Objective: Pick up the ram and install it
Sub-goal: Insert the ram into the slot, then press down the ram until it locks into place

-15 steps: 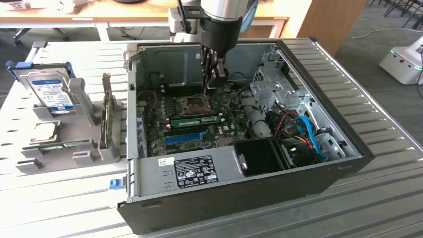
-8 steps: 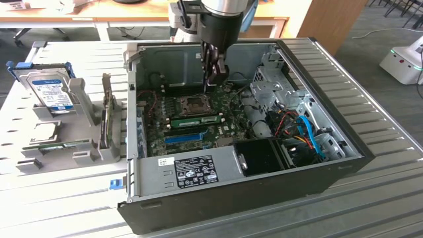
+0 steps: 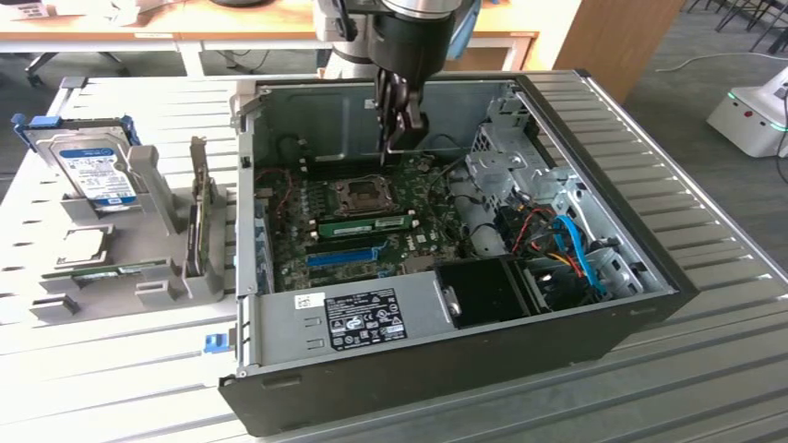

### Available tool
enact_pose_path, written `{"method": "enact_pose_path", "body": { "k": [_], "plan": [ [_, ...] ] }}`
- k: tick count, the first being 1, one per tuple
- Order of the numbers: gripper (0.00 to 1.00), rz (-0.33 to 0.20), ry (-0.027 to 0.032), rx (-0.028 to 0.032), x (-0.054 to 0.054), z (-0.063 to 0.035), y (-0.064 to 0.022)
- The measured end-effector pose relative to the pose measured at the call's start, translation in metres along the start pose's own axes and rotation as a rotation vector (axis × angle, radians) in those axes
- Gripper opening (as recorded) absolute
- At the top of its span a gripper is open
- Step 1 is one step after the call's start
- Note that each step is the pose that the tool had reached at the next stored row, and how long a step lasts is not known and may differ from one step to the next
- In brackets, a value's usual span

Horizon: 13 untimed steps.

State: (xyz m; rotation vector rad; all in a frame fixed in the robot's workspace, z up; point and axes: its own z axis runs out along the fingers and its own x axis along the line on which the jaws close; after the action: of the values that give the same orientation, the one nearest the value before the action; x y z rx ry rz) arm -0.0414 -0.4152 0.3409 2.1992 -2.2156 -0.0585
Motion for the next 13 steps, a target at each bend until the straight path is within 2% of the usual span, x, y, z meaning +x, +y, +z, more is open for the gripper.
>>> {"method": "enact_pose_path", "body": {
  "k": [13],
  "plan": [
    [0.31, 0.0, -0.0008, 0.0, 0.0, -0.0017, 0.0001]
  ]
}}
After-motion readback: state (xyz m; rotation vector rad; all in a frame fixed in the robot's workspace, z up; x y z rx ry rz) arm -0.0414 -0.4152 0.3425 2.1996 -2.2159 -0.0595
